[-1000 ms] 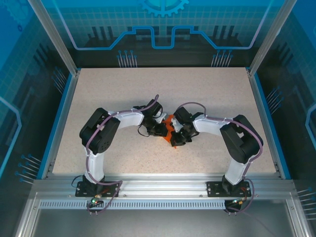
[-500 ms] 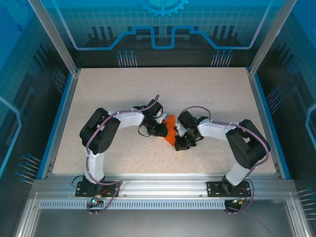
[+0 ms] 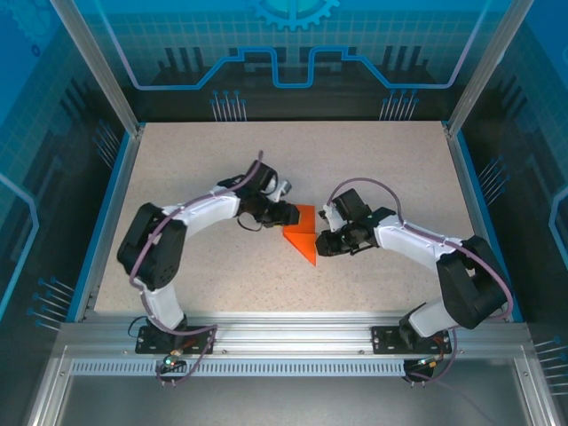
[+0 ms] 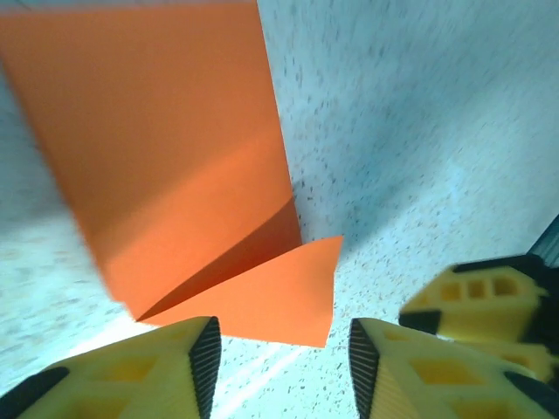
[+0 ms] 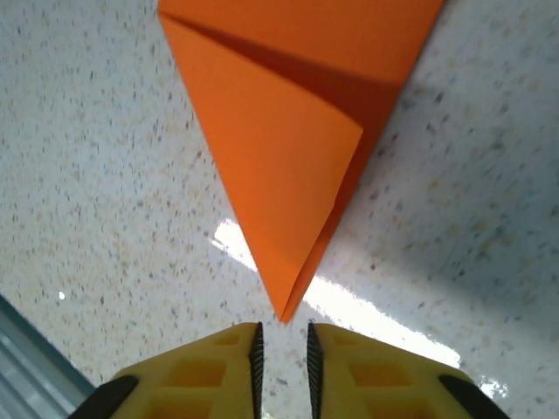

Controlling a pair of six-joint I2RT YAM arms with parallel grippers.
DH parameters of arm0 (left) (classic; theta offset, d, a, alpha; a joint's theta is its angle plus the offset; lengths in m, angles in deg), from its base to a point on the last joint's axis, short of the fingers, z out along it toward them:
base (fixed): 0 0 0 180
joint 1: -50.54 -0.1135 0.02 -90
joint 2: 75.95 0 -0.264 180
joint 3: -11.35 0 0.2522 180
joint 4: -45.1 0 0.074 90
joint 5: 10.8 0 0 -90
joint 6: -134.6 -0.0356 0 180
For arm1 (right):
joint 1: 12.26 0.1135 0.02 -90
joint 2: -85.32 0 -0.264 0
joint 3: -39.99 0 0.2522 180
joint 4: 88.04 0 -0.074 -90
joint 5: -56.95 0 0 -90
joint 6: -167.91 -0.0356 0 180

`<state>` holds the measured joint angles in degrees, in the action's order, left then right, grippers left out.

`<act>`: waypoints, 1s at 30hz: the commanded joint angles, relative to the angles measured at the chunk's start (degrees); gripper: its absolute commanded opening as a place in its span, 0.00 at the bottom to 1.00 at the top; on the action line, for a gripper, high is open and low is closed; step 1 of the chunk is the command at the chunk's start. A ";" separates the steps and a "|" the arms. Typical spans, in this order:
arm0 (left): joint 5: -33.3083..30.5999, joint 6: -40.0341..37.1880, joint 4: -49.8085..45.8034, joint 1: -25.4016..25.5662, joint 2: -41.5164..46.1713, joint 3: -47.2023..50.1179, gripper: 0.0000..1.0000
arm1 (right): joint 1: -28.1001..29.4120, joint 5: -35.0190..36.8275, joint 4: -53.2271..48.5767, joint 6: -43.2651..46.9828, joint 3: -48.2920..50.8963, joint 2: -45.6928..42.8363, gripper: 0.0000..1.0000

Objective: Fold a paper plane with a square sheet of paper (fold left side to right side)
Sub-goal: Third fold the triangle at the center of the table, then fourth fold the wing at the center of the table.

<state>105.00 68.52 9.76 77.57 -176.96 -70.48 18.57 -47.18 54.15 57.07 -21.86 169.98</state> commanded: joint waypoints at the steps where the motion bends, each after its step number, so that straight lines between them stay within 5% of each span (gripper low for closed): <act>1: 0.88 3.79 -0.92 -3.02 2.61 4.30 0.52 | -0.77 1.00 5.19 3.31 -1.47 1.51 0.29; 14: 7.59 9.34 5.38 -3.89 -5.81 5.00 0.55 | 4.16 8.80 9.00 2.74 3.00 -4.89 0.45; 30: 10.14 11.17 6.31 -1.91 -7.24 0.62 0.28 | 15.31 19.92 8.07 2.80 -1.96 5.23 0.43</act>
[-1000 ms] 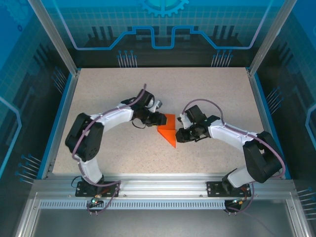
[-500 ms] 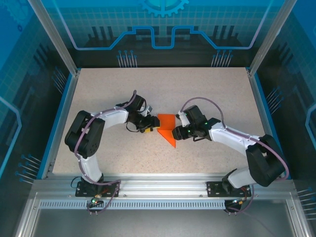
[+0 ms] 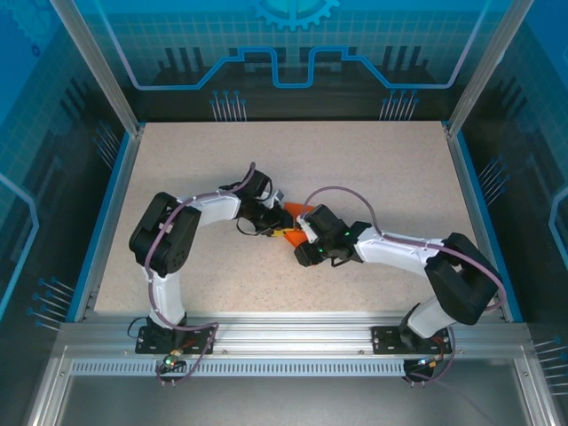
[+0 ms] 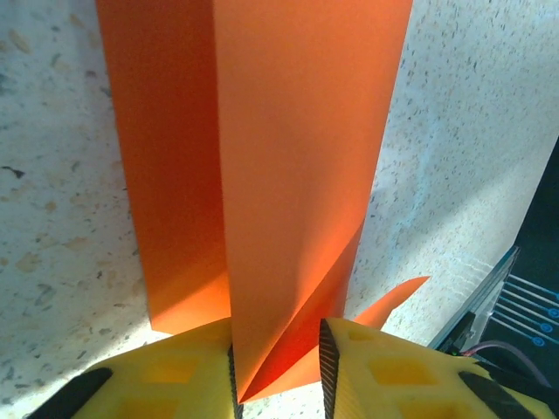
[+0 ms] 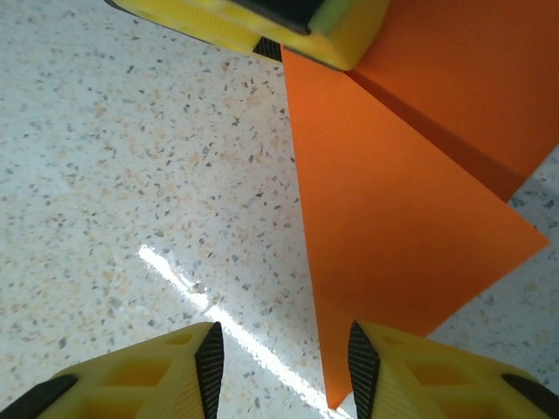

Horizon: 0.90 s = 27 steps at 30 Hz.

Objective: Fold a paper plane with a square sheet of paper (fold left side to right side)
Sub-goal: Fourth fold the wing at the center of the table.

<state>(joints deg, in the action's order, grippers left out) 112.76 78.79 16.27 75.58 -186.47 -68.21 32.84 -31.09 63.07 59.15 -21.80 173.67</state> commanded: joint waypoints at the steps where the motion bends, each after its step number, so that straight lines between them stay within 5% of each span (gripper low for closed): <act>1: 2.56 1.37 -0.30 0.06 2.54 -1.83 0.28 | 1.15 4.58 -1.02 0.67 -2.00 2.07 0.43; 19: 3.68 5.20 -2.76 0.19 3.00 -4.62 0.24 | 2.42 11.71 -3.48 0.30 -5.46 7.06 0.36; 27: 2.58 4.59 -3.80 0.14 3.82 -4.68 0.28 | 2.53 11.58 -4.07 0.22 -5.60 7.93 0.24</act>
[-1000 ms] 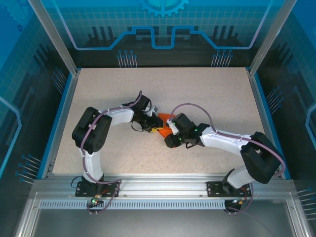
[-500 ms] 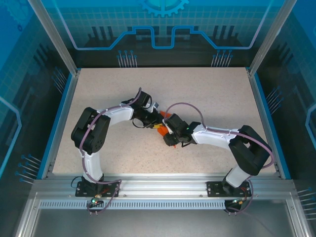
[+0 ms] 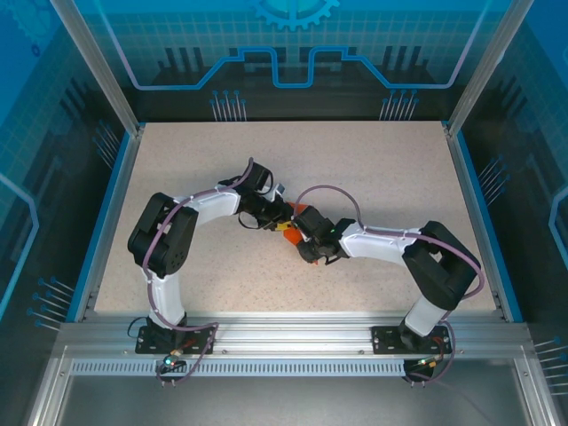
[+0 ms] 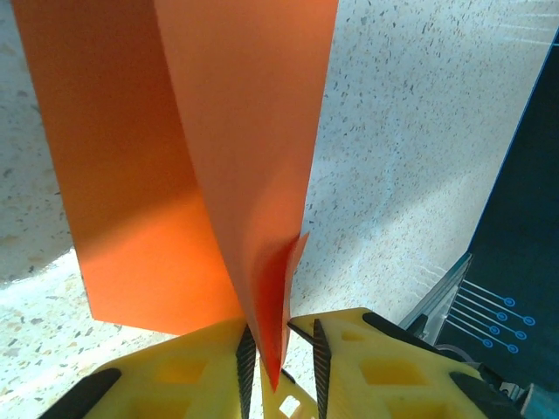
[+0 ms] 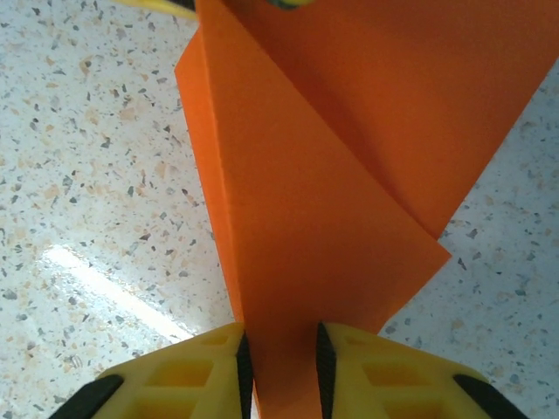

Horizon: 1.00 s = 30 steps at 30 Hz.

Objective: Fold a paper plane with a square sheet of paper (fold left side to right side)
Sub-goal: Fourth fold the wing at the center of the table.

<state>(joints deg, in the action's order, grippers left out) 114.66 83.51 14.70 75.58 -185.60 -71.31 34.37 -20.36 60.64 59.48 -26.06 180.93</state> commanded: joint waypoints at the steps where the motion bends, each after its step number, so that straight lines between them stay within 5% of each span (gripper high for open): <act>1: 0.58 -0.17 -2.23 0.05 3.03 -1.55 0.28 | 0.98 0.84 -1.68 -0.01 -1.32 0.70 0.23; 6: -0.04 -0.91 -3.01 -0.69 4.46 -1.08 0.38 | 0.92 0.05 -1.69 -0.19 -1.09 0.89 0.12; 15: -1.80 -3.38 -5.37 -5.19 11.10 1.49 0.64 | -0.35 -4.73 0.86 -1.06 0.80 -0.04 0.08; 22: -1.86 -3.11 -4.34 -7.59 13.34 6.89 0.59 | -2.92 -10.89 5.62 -2.46 4.53 -2.49 0.07; 30: 0.37 -0.71 0.80 -3.57 6.67 8.75 0.44 | -5.54 -15.72 9.28 -4.39 7.65 -3.41 0.07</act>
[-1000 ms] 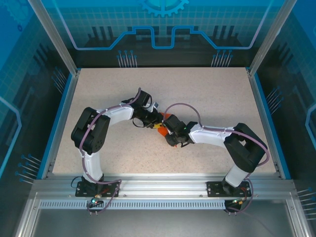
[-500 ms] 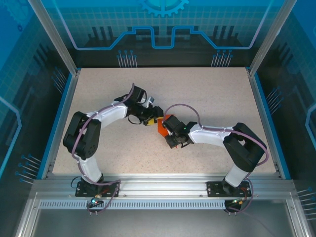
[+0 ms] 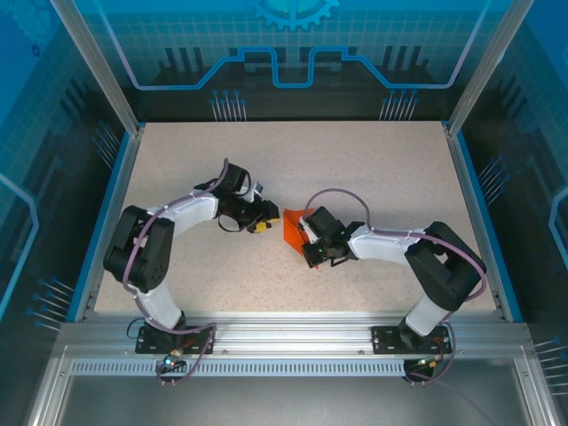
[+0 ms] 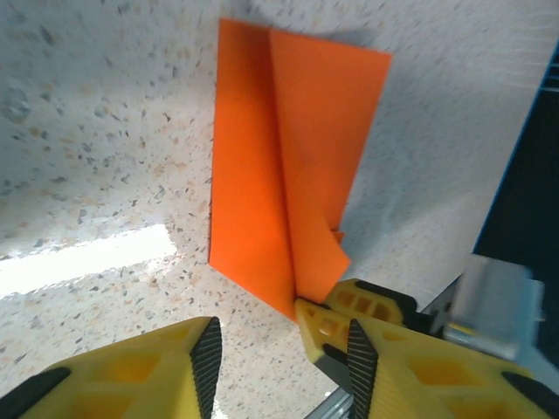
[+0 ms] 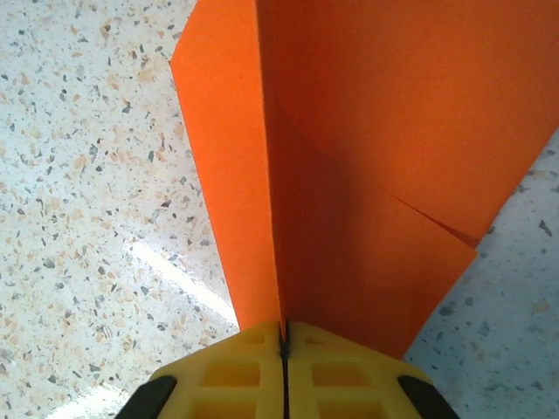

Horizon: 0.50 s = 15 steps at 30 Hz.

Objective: Fold a paper plane with a square sheet of paper (fold left side to right side)
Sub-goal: Fourth fold the wing at the center of the table.

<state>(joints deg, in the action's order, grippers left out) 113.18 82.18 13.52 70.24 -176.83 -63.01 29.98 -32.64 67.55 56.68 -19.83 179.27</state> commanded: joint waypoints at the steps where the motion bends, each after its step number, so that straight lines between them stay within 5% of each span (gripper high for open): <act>1: 1.96 0.90 2.44 2.21 -2.85 0.08 0.44 | -1.40 -3.95 2.77 -1.71 1.65 -1.82 0.07; 15: 2.28 1.64 2.50 6.34 -11.44 -7.27 0.45 | -4.15 -9.06 6.33 -3.42 3.81 -1.89 0.06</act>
<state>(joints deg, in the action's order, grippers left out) 113.64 82.68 15.79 75.97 -186.56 -68.19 26.57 -39.59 72.33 54.12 -16.81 178.26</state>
